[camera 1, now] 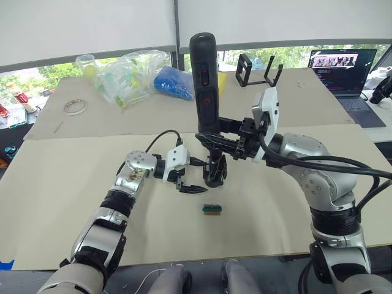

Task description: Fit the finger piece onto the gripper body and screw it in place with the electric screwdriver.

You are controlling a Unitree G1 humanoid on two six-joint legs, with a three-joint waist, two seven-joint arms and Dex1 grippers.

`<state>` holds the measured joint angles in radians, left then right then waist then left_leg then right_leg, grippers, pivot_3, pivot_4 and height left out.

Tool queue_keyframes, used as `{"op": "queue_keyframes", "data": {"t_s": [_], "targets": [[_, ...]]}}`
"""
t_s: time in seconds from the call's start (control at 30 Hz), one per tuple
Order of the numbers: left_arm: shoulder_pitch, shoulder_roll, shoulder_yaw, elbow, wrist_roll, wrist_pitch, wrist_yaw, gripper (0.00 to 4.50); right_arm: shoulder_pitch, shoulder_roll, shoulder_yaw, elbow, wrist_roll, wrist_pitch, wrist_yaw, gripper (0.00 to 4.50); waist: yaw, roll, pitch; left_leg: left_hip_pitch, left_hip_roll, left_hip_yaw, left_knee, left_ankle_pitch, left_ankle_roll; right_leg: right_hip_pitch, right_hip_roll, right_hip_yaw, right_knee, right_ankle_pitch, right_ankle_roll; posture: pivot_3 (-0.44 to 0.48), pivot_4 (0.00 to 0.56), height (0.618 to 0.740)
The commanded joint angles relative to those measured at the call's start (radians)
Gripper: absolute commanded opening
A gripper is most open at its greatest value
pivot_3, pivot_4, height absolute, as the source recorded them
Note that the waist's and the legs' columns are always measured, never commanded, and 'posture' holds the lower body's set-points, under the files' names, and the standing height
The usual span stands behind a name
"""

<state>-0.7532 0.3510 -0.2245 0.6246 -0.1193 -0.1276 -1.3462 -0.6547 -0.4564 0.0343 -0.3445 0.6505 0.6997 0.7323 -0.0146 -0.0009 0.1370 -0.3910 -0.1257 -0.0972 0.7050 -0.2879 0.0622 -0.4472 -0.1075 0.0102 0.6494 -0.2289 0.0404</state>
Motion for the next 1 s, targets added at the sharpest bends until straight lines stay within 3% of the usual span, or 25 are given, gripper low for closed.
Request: {"op": "queue_keyframes", "data": {"t_s": [0.03, 1.0], "targets": [[-0.021, -0.001, 0.010, -0.024, -0.008, -0.016, 0.001, 4.50, -0.025, 0.002, -0.022, -0.053, 0.021, -0.023, 0.004, 1.91, 0.000, 0.000, 0.000, 0.000, 0.000, 0.000, 0.000, 0.000, 0.000, 0.000, 0.000, 0.000, 0.000, 0.000, 0.000, 0.000, 0.150, 0.740], [-0.005, -0.020, 0.000, -0.021, 0.005, -0.011, 0.027, 4.50, 0.016, 0.005, -0.015, -0.051, -0.027, -0.065, 0.039, 1.91, 0.001, 0.000, 0.000, 0.000, 0.000, 0.000, 0.000, 0.000, 0.000, 0.000, 0.000, 0.000, 0.000, 0.000, 0.000, 0.000, 0.150, 0.740]]}}
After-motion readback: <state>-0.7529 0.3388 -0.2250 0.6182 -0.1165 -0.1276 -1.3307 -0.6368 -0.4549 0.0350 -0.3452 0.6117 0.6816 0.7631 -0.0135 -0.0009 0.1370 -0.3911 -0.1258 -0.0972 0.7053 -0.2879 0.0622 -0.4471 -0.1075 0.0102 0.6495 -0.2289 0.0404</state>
